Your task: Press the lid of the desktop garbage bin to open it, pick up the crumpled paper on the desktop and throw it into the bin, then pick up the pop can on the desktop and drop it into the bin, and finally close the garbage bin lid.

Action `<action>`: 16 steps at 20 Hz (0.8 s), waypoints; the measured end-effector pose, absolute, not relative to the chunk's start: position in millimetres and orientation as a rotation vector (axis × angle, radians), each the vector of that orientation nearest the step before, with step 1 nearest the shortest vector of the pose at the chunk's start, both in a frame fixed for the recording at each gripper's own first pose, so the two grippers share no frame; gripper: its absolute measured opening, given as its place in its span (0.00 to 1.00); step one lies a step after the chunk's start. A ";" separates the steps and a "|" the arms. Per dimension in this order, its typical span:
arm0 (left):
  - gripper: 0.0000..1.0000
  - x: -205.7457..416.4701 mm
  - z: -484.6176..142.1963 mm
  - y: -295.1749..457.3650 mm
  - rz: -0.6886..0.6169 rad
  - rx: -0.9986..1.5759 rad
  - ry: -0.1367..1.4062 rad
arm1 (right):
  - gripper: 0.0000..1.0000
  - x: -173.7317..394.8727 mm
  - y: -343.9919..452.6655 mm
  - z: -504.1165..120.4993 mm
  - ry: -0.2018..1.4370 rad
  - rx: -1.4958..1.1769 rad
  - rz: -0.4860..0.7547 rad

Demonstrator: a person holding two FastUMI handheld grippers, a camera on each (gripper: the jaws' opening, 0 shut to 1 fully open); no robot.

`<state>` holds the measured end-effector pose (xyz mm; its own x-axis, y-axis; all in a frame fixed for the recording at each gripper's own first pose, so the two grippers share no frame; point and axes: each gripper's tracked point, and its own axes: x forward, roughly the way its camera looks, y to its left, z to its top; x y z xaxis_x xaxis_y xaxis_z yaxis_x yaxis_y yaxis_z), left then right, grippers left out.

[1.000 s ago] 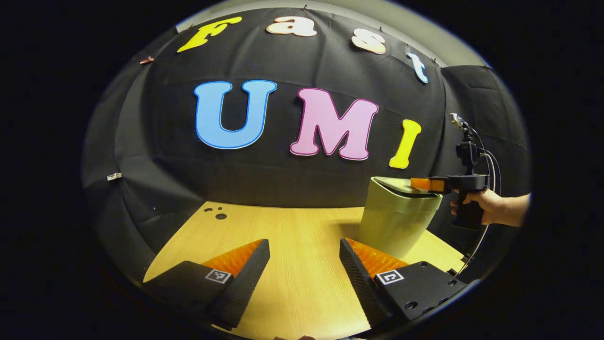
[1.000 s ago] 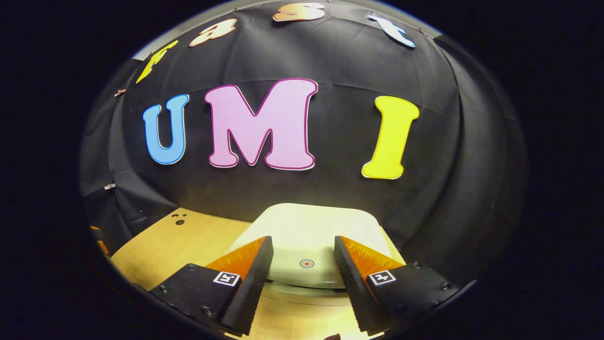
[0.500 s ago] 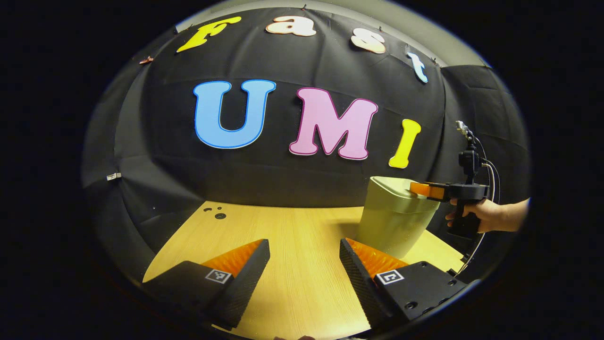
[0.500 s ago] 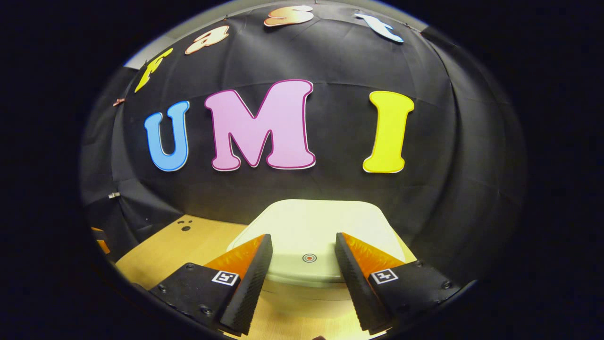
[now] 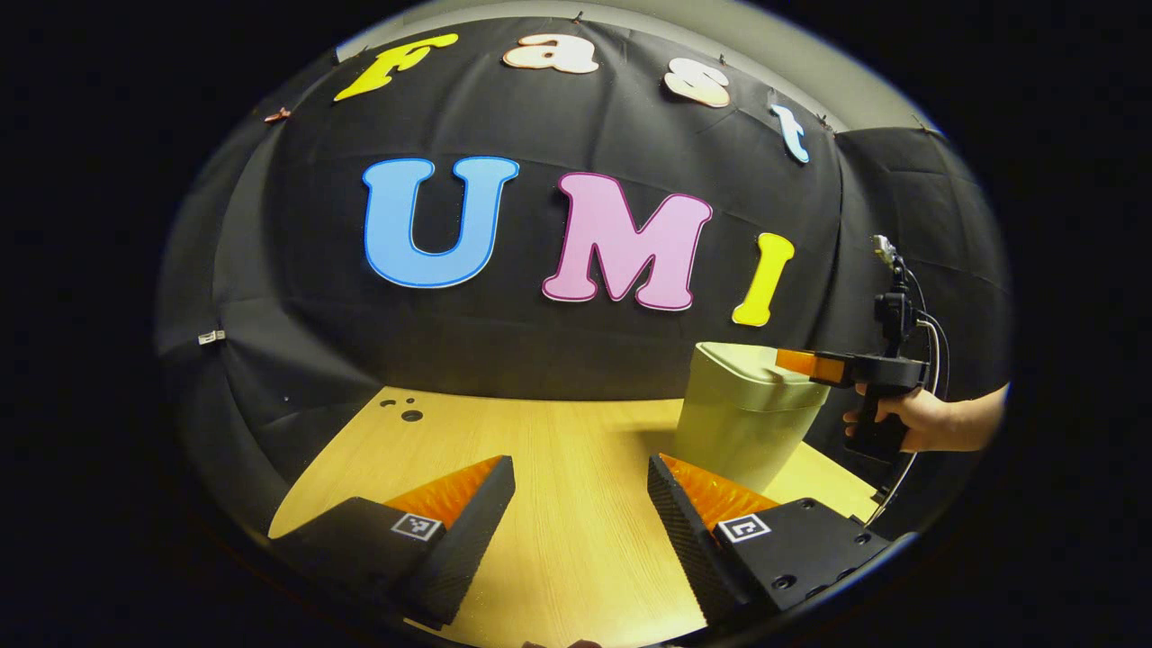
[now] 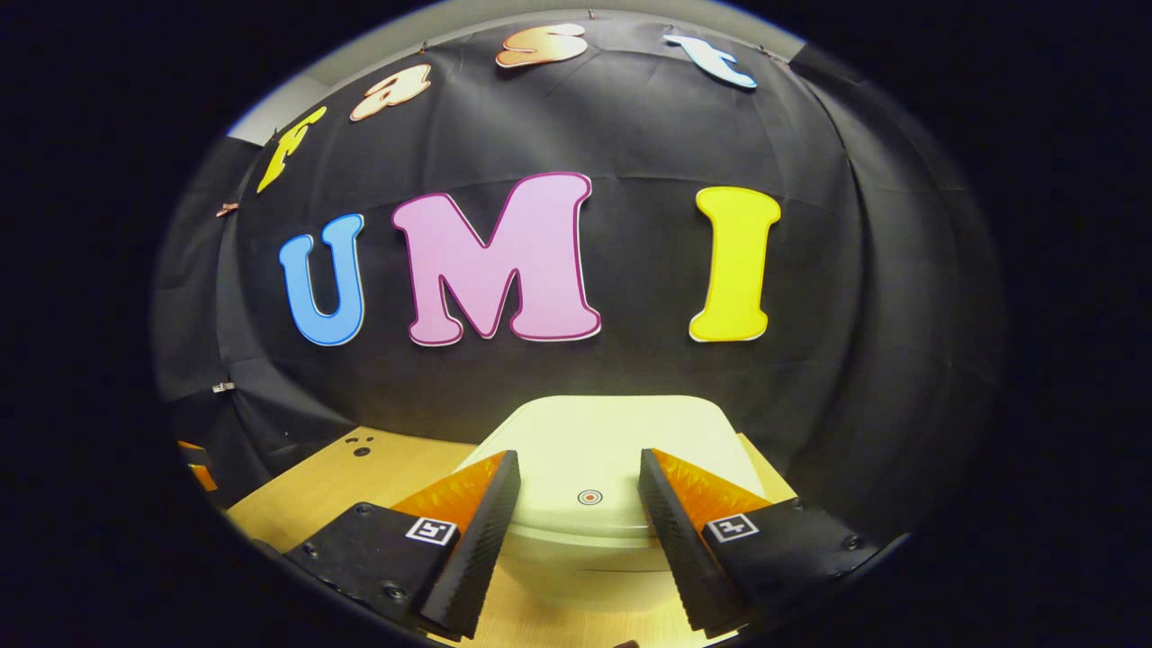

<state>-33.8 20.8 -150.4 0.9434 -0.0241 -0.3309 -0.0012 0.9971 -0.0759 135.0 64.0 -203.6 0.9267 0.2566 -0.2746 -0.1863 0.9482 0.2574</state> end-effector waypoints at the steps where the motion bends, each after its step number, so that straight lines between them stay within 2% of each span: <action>1: 0.95 -34.2 -150.4 21.0 -0.015 -0.077 0.338 | 0.85 130.3 65.7 -197.8 0.305 0.230 0.237; 7: 0.96 -32.8 -147.6 14.5 -0.060 -0.069 0.333 | 0.85 88.6 76.8 -157.6 0.248 0.249 0.290; 16: 0.96 -32.4 -141.6 4.9 -0.082 -0.072 0.323 | 0.85 20.3 93.9 -137.3 0.222 0.200 0.343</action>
